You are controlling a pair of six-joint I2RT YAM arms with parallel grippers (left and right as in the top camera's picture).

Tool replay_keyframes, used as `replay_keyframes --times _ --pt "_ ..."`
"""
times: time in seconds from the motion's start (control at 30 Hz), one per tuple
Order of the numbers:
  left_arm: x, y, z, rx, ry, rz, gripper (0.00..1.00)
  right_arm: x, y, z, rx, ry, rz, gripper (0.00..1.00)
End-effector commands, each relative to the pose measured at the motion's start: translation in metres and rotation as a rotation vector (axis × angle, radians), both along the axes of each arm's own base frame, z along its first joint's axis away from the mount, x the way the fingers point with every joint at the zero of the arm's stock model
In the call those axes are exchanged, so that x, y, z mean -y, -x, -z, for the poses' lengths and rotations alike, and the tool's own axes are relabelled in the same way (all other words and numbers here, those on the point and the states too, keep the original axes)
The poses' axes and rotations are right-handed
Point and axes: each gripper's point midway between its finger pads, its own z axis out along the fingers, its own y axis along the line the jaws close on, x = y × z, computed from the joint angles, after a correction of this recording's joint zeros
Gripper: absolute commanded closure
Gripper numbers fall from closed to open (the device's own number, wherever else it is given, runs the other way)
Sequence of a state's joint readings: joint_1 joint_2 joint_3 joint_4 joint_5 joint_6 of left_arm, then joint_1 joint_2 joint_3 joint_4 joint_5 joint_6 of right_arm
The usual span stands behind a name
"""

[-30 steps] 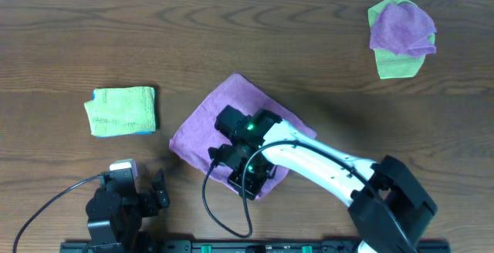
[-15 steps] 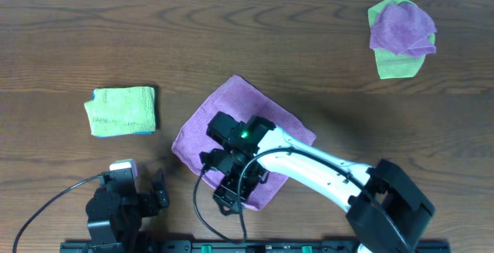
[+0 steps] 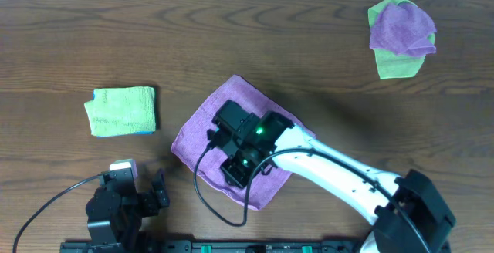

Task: Fold the cloth
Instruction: 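Pull the pink cloth corner with the right gripper to spread it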

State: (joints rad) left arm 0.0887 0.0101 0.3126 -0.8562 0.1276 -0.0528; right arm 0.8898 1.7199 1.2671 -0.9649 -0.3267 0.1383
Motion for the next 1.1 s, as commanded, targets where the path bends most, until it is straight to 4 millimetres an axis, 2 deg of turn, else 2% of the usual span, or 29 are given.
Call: replay_keyframes --times 0.0,0.03,0.13,0.23,0.37,0.63,0.8,1.07 --pt "0.005 0.0 0.003 -0.001 0.022 0.02 0.05 0.016 -0.024 0.003 0.077 0.069 0.098 0.78" --pt "0.007 -0.001 0.002 0.002 0.029 0.03 0.05 0.019 -0.029 0.003 0.087 0.076 0.113 0.78" --pt "0.009 -0.001 0.002 0.002 0.036 0.039 0.05 0.029 -0.044 0.006 0.11 0.094 0.185 0.91" --pt "0.009 -0.001 0.002 0.002 0.049 0.03 0.05 0.041 -0.058 0.013 0.111 0.104 0.261 0.98" --pt "0.015 -0.002 -0.003 0.018 0.066 0.058 0.04 0.061 -0.063 0.033 0.078 0.13 0.366 0.99" --pt "0.019 -0.004 -0.036 0.039 0.079 0.08 0.05 0.089 -0.057 0.065 0.051 0.204 0.518 0.99" --pt "0.025 -0.014 -0.051 -0.075 0.107 0.119 0.04 0.095 -0.061 0.07 0.081 0.228 0.563 0.99" --pt "0.029 -0.052 -0.058 -0.4 0.153 0.16 0.05 0.11 -0.073 0.07 0.149 0.291 0.692 0.99"
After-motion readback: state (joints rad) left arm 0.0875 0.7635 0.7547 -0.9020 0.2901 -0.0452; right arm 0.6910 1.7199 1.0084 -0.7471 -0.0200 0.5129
